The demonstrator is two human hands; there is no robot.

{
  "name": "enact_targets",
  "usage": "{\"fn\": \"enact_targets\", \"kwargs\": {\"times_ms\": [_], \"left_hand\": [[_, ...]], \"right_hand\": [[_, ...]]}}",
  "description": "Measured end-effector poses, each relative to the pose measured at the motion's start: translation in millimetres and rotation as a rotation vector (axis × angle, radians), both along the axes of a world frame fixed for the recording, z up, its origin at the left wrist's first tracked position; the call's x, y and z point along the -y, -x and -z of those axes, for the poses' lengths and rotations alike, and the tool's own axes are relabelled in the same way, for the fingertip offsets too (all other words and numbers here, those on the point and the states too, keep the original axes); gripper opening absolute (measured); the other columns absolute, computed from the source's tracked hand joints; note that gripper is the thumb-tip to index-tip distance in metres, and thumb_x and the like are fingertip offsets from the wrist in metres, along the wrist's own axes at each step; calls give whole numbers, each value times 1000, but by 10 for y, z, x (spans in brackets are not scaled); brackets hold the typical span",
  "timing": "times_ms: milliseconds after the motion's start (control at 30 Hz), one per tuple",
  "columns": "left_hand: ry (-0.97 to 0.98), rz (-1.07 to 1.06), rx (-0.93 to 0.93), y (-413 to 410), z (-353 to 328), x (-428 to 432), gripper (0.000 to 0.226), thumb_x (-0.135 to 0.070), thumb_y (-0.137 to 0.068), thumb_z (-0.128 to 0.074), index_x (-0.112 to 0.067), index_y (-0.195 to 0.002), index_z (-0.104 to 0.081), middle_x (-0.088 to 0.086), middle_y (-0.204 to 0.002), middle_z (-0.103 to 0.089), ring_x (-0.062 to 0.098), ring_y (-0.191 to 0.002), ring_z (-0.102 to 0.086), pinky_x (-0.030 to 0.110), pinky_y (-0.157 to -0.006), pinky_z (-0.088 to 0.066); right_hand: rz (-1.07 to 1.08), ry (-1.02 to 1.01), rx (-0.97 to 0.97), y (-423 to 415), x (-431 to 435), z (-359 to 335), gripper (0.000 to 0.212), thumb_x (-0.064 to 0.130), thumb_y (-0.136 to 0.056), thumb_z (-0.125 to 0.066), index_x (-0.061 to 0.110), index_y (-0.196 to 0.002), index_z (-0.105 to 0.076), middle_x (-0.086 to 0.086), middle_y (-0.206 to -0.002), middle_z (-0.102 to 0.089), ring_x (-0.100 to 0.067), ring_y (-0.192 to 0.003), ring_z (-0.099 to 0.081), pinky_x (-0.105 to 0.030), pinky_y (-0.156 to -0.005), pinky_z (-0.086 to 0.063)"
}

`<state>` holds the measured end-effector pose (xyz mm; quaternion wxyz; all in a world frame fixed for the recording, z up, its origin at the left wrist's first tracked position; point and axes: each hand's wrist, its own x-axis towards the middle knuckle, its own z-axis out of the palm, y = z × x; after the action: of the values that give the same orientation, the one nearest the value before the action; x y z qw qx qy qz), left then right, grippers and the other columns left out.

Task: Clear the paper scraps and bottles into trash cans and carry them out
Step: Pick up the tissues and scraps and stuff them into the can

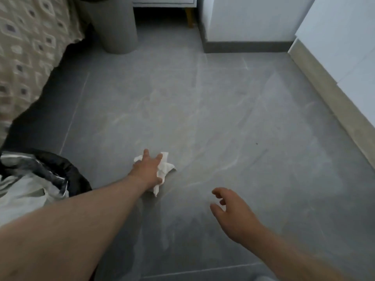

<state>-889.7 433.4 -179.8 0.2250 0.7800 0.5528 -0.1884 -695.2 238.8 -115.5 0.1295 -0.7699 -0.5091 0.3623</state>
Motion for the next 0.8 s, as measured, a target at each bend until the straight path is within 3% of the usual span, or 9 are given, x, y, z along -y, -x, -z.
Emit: {"fn": "enact_targets", "kwargs": {"times_ms": [67,167,333,433,533,667,800], "left_hand": [[-12,134,-28,-15,67,65,65,-34,-81,-57,-35,-141,-32,12,-153,-17,41,-130,-36,42,-108,-34],[-56,177,14,-86,42,244,32,-18,-89,-49,-21,-119,-57,12,-129,-45,35,-114,-50,34,-95,-40],[-32,18,186,-108,-230,369,20,-12,-82,-54,-8,-95,-68,18,-110,-64,33,-104,-60,30,-81,-45],[-79,-77,368,-84,-698,262,16,-13,-81,-60,-6,-91,-69,18,-99,-69,31,-96,-63,27,-71,-41],[-156,-83,511,78,-1456,149,6,-13,-79,-64,-10,-84,-67,12,-81,-66,22,-75,-60,23,-59,-34],[-193,-134,578,828,-2432,235,6,-17,-78,-68,-14,-81,-64,0,-68,-60,13,-63,-55,27,-61,-42],[-233,-274,519,1920,-2752,599,5,-25,-77,-67,-20,-79,-64,-1,-67,-65,15,-64,-60,28,-58,-44]], "right_hand": [[28,20,-17,-22,48,66,42,33,-94,-50,25,-135,-43,5,-135,-49,-10,-118,-50,-24,-98,-39],[40,52,-27,-12,118,93,42,33,-94,-51,25,-135,-43,4,-134,-49,-11,-117,-50,-24,-97,-39],[43,65,-47,59,90,1,40,32,-94,-51,23,-132,-46,1,-129,-52,-12,-108,-53,-24,-93,-40],[32,65,-74,172,-9,-104,35,31,-93,-52,21,-127,-51,0,-123,-56,-11,-96,-53,-23,-86,-41],[24,36,-136,396,-172,-307,32,29,-93,-53,19,-123,-55,1,-115,-59,-12,-95,-57,-25,-82,-46],[-12,-37,-243,952,-443,-738,31,29,-93,-53,21,-123,-55,4,-111,-59,-11,-95,-56,-18,-71,-47],[-69,-93,-379,1749,-575,-1141,31,28,-92,-53,19,-122,-55,5,-104,-60,-11,-87,-57,-26,-80,-47]]}}
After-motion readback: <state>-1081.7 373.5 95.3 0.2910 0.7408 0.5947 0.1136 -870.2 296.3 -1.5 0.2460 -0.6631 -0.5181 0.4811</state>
